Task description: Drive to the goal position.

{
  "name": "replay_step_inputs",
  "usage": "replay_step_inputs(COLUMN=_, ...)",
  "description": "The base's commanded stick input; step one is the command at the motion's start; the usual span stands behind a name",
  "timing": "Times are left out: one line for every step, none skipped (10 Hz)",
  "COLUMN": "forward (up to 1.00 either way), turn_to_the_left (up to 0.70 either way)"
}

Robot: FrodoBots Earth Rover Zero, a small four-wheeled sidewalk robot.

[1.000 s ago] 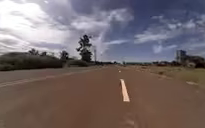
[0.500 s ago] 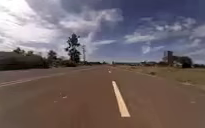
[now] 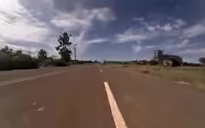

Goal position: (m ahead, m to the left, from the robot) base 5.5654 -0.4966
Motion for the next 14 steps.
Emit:
replay_step_inputs(forward=1.00, turn_to_the_left=0.00)
replay_step_inputs(forward=1.00, turn_to_the_left=0.00)
replay_step_inputs(forward=1.00, turn_to_the_left=0.00)
replay_step_inputs(forward=1.00, turn_to_the_left=0.00)
replay_step_inputs(forward=1.00, turn_to_the_left=0.00)
replay_step_inputs(forward=1.00, turn_to_the_left=0.00)
replay_step_inputs(forward=1.00, turn_to_the_left=0.00)
replay_step_inputs(forward=1.00, turn_to_the_left=0.00)
replay_step_inputs(forward=1.00, turn_to_the_left=0.00)
replay_step_inputs(forward=1.00, turn_to_the_left=0.00)
replay_step_inputs(forward=1.00, turn_to_the_left=0.00)
replay_step_inputs(forward=1.00, turn_to_the_left=0.00)
replay_step_inputs(forward=1.00, turn_to_the_left=0.00)
replay_step_inputs(forward=1.00, turn_to_the_left=0.00)
